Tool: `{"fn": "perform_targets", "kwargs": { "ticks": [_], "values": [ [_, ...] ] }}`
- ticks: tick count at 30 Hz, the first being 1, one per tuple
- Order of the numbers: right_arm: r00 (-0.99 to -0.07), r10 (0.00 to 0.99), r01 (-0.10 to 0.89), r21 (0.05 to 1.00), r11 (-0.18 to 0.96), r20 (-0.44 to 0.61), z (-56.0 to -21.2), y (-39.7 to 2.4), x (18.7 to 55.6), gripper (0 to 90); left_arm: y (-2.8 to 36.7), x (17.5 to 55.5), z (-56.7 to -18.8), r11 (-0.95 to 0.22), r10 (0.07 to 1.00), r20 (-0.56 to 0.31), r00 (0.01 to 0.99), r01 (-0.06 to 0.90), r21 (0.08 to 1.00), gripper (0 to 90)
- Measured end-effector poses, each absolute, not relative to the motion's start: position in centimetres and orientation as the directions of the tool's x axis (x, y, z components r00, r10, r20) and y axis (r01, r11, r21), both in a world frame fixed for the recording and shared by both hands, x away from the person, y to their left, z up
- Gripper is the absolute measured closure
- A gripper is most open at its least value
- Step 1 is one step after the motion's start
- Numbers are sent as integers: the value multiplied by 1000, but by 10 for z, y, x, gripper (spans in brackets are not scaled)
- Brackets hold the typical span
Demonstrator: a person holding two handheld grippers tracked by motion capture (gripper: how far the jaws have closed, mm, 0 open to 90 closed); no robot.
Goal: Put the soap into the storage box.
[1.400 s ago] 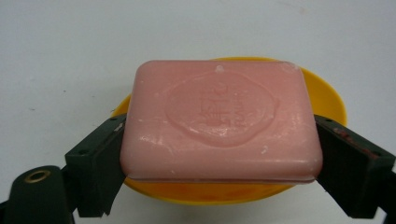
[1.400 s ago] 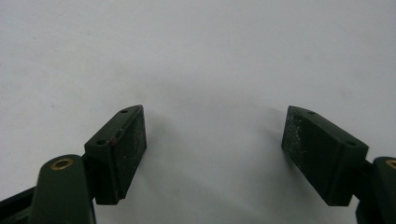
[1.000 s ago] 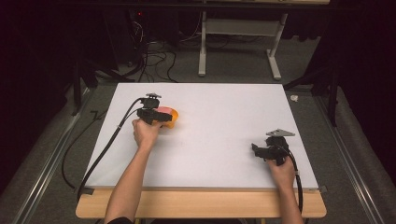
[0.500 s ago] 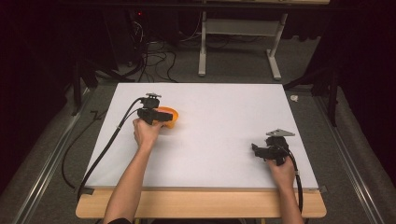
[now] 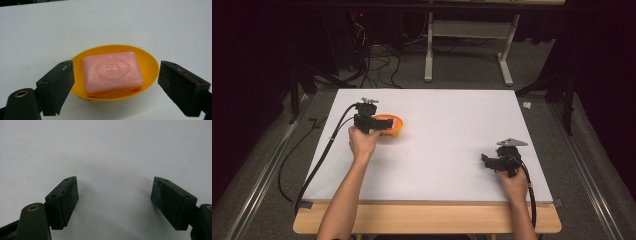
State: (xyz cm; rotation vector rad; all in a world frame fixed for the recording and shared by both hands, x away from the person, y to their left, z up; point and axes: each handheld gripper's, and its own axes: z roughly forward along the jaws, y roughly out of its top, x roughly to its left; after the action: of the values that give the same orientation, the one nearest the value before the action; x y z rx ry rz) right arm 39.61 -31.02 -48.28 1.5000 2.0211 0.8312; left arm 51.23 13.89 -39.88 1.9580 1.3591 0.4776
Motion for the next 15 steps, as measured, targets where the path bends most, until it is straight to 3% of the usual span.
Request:
{"fn": "perform_targets", "kwargs": {
  "ticks": [15],
  "values": [
    [-280,960,665,715,213,-26,-483,-310,396,225,169,482,-383,-167,920,-99,379,607,777,150]
  ]
}}
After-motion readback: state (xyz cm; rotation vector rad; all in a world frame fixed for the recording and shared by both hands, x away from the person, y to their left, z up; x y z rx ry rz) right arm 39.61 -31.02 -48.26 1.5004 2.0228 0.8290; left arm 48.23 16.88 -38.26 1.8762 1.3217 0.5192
